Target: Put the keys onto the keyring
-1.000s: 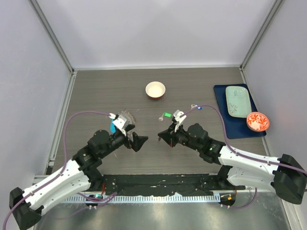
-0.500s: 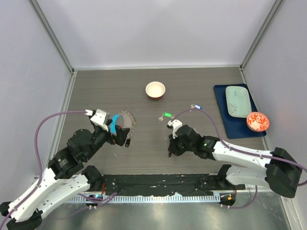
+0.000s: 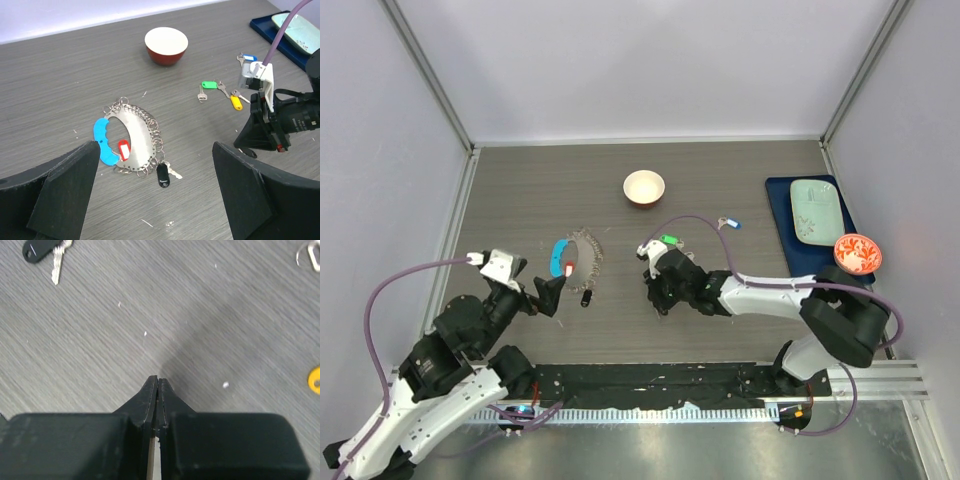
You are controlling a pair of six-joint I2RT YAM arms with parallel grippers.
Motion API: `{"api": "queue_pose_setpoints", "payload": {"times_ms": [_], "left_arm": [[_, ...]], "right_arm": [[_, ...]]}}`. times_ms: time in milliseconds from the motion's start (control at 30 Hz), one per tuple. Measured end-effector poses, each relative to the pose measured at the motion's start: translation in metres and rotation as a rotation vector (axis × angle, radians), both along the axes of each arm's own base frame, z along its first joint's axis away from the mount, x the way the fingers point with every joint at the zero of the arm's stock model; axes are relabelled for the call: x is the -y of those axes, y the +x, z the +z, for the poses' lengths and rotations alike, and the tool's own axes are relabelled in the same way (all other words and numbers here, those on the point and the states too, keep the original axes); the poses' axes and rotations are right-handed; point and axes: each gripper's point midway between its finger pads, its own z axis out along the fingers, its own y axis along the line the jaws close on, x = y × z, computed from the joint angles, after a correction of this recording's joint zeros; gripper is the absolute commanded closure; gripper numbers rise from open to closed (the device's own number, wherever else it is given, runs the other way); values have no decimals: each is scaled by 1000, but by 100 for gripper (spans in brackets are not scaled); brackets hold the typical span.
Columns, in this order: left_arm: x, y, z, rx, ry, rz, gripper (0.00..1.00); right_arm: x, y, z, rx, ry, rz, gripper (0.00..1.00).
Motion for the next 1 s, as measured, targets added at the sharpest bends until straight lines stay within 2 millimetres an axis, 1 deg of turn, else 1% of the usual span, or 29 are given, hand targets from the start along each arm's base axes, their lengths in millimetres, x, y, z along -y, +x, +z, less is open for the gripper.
{"api": "queue_pose_setpoints", "payload": {"times_ms": [67,267,367,533,633,667,800,900,1000], "left_arm": [[-4,-1,-1,11,-7,8,0],[-8,-4,-3,31,-14,11,0],[-8,-4,-3,32,-14,11,0],[-8,-4,-4,30,-12,10,0],[-8,-4,-4,30,-11,10,0],[-8,-4,-4,30,-11,10,0],[-8,-4,-5,29,-11,10,0],[-7,-4,-5,29,-11,10,0],[-7,-4,-5,29,-10,10,0]], "right_arm": [[-7,6,-3,22,15,11,99],[-28,19,-2,108,99,44,98],[-33,22,-4,143,126,65,95],[-38,25,-17,146,111,87,92],[-45,29,-15,149,113,93,87],[-46,30,-14,149,112,95,84],[-44,29,-16,138,90,99,75],[-42,26,-16,117,69,104,71],[-43,25,-9,100,55,110,68]]}}
